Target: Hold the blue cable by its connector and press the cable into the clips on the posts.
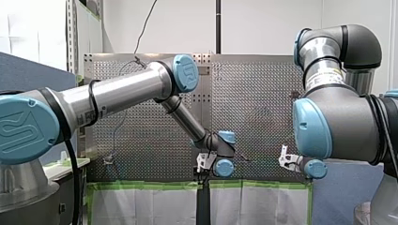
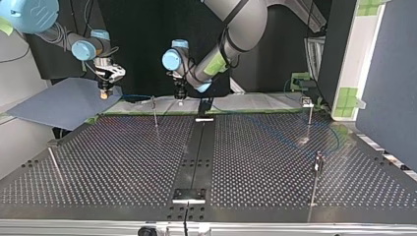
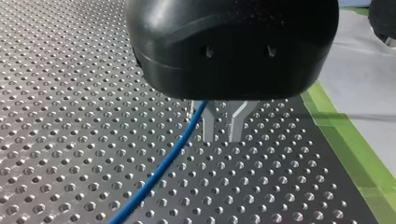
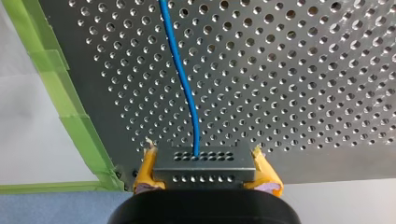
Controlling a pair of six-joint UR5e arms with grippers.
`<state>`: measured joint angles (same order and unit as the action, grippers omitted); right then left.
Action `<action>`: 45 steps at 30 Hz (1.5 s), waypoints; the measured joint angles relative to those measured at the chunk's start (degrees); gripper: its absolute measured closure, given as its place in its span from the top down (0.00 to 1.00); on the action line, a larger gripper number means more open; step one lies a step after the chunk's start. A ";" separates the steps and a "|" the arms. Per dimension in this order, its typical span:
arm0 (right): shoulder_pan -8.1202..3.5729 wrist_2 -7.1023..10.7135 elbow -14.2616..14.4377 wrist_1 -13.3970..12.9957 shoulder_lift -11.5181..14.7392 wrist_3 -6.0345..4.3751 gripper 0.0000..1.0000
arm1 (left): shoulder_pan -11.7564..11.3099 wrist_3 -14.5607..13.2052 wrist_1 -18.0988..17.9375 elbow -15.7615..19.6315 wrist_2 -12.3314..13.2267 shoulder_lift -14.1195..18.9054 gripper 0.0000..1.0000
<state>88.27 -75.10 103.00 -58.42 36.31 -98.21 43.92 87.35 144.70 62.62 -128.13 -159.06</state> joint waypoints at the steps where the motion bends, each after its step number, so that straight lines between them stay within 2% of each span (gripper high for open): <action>1: 0.03 0.00 -0.01 -0.03 -0.01 0.00 0.00 | -0.02 -0.02 0.02 -0.06 0.06 -0.10 0.17; 26: 0.35 0.03 -1.52 -0.37 -0.78 0.15 0.00 | -0.71 0.11 0.54 -2.25 1.14 -1.18 0.17; 34: 0.36 0.24 -3.26 -0.26 -3.33 0.36 0.00 | -1.05 0.12 0.55 -2.88 1.65 -1.24 0.17; 45: 0.37 0.51 -6.42 1.23 -4.49 0.33 0.00 | -2.14 0.50 3.39 -7.85 2.66 -3.49 0.17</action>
<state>88.64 -74.59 96.58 -57.19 31.83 -97.88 41.78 87.85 148.09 54.77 -125.46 -162.55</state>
